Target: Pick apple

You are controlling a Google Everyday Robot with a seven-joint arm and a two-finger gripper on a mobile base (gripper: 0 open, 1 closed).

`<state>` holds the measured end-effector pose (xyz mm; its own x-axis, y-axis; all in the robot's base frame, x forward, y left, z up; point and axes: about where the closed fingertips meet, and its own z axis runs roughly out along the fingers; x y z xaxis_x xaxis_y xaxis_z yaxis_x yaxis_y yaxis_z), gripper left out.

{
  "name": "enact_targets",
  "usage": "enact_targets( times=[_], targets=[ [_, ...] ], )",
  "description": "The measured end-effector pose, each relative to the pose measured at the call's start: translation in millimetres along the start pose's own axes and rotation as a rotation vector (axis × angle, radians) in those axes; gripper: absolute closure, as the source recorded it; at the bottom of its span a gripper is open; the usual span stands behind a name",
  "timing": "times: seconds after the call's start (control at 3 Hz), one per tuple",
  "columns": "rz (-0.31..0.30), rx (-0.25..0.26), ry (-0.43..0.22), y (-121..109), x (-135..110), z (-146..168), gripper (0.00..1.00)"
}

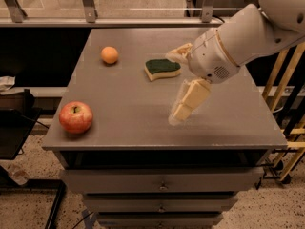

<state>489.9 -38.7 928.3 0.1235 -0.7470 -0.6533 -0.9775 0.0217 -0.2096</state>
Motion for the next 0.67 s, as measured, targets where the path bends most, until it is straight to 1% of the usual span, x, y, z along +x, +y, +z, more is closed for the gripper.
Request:
enact_targets(
  times=[0.33, 0.67],
  targets=[
    [-0.027, -0.033, -0.029, 7, -17, 29, 0.00],
    [-0.048, -0.070, -0.060, 6, -29, 64, 0.00]
  ],
)
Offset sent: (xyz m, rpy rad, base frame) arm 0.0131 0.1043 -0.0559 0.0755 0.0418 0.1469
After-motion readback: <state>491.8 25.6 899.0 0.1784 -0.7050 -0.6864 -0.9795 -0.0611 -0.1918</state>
